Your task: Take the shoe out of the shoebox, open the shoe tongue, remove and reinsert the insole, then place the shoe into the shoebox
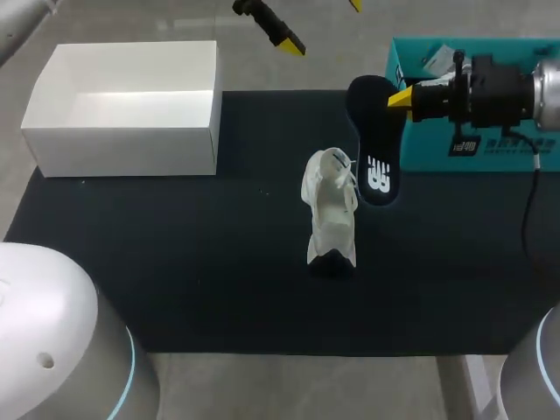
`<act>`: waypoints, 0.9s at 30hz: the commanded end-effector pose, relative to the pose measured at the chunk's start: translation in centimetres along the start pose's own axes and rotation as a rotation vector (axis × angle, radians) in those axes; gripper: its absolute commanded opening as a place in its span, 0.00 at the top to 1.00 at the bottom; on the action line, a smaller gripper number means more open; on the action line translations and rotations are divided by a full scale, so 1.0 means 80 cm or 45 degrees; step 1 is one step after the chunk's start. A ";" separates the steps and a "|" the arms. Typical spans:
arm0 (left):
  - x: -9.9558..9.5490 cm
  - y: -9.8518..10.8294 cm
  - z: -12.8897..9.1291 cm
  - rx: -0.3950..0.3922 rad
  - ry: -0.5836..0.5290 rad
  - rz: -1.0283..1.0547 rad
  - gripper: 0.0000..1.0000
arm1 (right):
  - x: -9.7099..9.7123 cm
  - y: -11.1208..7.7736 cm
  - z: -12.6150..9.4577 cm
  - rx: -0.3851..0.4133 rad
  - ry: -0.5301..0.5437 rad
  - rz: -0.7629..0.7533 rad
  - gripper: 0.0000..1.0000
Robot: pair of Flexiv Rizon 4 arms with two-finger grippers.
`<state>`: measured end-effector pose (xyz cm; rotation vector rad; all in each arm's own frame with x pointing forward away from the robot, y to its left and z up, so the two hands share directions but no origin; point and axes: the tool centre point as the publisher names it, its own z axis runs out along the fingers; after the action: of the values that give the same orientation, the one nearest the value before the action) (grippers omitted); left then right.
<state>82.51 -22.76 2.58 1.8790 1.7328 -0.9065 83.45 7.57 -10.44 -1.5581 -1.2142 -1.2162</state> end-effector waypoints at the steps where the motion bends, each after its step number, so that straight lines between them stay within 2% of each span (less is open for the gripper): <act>1: 0.012 0.006 0.002 0.167 -0.765 0.012 0.00 | 0.014 0.003 -0.012 0.006 0.008 -0.011 1.00; 3: 0.027 0.016 0.015 0.090 -0.790 0.115 0.00 | 0.020 0.005 -0.016 -0.002 0.051 -0.016 1.00; 5: 0.029 0.022 0.026 -0.017 -0.893 0.194 0.00 | 0.023 0.009 -0.021 -0.040 0.160 0.002 1.00; 7: 0.033 0.028 0.037 -0.092 -0.951 0.275 0.00 | 0.025 0.014 -0.026 -0.063 0.173 0.006 1.00; 13: 0.025 0.040 0.067 -0.205 -1.120 0.325 0.00 | 0.035 0.027 -0.022 -0.076 0.201 0.009 1.00; 16: 0.017 0.045 0.083 -0.196 -1.221 0.239 0.00 | 0.039 0.031 -0.017 -0.092 0.225 0.009 1.00; 20: 0.015 0.048 0.097 -0.166 -1.253 0.258 0.00 | 0.049 0.037 -0.012 -0.122 0.284 0.006 1.00; 24: 0.016 0.053 0.106 -0.192 -1.251 0.296 0.00 | 0.054 0.039 -0.008 -0.126 0.290 0.008 1.00; 27: 0.012 0.057 0.112 -0.239 -1.302 0.277 0.00 | 0.053 0.039 -0.003 -0.122 0.286 0.010 1.00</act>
<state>85.78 -28.21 -4.31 1.4145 1.1892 -1.0664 86.43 6.96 -6.23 -1.4447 -1.0171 -1.4221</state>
